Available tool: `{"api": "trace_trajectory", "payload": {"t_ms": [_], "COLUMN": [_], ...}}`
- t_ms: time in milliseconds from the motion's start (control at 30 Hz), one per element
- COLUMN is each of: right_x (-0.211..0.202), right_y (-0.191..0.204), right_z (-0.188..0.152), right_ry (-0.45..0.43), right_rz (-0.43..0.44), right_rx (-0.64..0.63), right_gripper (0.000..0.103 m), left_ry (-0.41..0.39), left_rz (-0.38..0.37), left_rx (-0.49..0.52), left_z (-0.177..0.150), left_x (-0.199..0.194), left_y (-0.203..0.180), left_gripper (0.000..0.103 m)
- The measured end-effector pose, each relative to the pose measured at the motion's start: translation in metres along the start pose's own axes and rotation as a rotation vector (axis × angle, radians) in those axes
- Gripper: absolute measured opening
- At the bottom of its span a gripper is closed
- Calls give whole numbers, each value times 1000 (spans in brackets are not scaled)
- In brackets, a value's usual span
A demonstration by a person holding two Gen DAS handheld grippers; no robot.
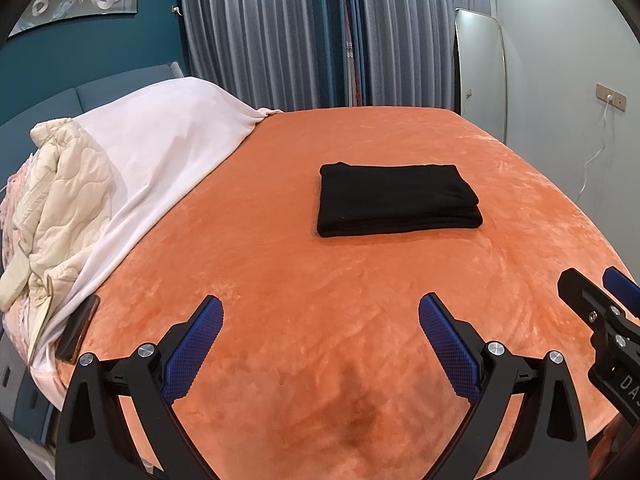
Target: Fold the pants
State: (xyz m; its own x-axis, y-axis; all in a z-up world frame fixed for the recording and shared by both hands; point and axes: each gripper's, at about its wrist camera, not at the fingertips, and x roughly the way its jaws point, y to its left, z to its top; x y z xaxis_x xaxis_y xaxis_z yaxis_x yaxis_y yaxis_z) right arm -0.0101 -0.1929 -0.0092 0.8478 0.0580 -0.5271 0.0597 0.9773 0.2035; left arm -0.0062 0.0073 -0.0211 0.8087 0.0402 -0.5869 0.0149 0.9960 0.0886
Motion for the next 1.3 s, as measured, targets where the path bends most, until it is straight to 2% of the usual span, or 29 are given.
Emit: {"api": "trace_trajectory", "payload": {"t_ms": [1300], "right_x": [9], "right_y": [-2], "right_z": [-3], "right_ry": [28], "right_rz": [-6], "right_rx": [-6], "right_gripper": [80], "left_ry": [13], "left_rz": [-15], "left_rx": [-8], "left_z": [1], "left_x": [18], "left_y": [-1], "left_gripper": [97]}}
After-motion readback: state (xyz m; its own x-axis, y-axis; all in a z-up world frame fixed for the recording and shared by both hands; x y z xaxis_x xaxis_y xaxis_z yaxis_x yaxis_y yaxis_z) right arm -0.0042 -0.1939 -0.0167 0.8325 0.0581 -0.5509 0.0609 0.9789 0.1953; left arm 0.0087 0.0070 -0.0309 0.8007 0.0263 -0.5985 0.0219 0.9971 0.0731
